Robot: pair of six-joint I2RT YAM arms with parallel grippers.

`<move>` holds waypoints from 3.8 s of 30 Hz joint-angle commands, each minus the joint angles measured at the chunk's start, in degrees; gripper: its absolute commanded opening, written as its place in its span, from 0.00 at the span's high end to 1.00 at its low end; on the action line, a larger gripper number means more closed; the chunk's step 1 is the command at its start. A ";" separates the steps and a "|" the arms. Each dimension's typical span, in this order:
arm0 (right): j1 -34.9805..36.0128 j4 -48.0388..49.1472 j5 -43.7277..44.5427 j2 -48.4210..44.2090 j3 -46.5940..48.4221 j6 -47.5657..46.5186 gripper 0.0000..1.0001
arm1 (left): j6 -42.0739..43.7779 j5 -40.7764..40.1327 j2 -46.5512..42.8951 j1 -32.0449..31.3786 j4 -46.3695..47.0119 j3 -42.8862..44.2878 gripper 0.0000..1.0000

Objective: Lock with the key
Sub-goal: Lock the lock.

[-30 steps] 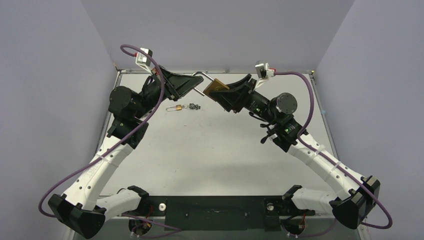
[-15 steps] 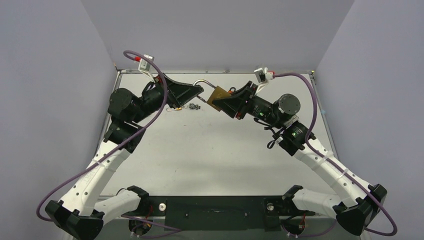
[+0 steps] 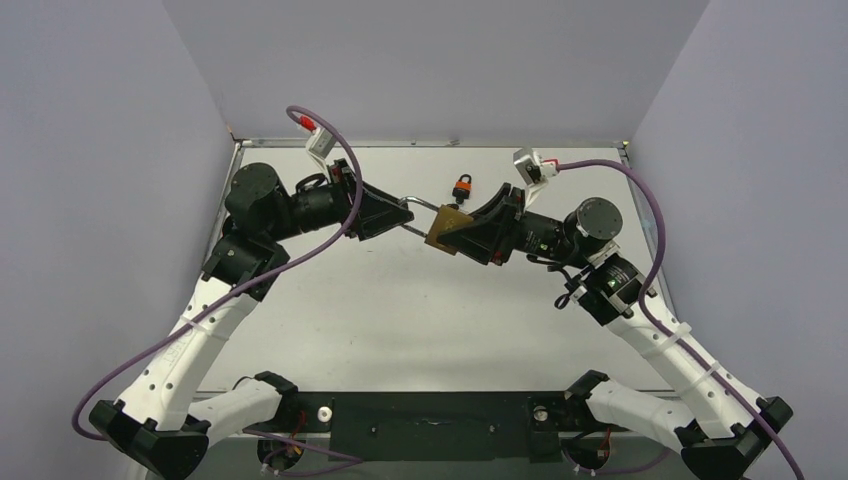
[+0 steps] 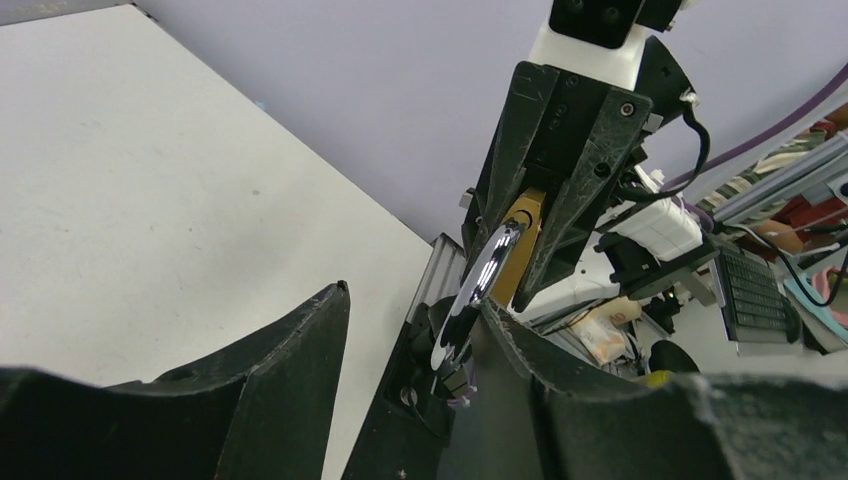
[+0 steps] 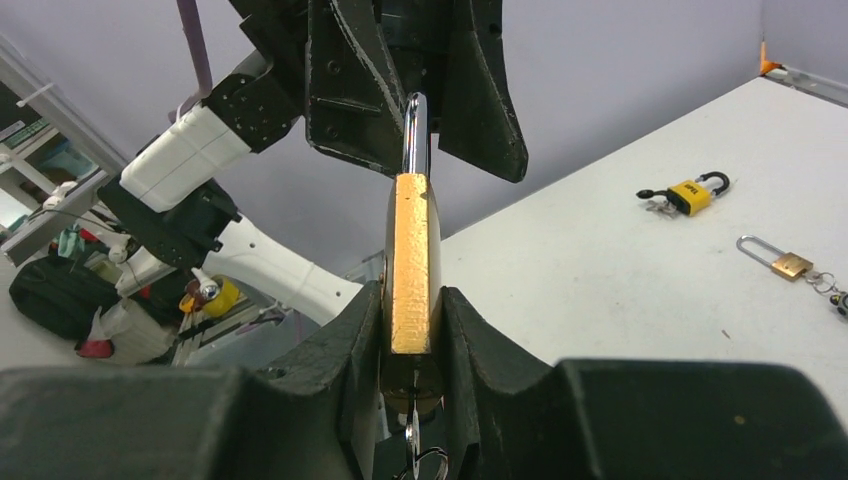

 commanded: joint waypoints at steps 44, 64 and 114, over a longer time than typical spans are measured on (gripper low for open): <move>-1.59 16.78 -11.25 -2.65 -2.29 10.89 1.00 | 10.93 7.05 -3.36 -3.05 -9.37 4.19 1.00; 2.05 11.42 -4.99 -1.17 -0.28 6.09 1.00 | 7.21 0.49 -3.05 -10.84 -2.89 1.90 1.00; 10.24 -10.35 15.28 9.64 12.62 -7.51 1.00 | 9.50 -18.93 -0.37 -21.59 -9.68 4.29 1.00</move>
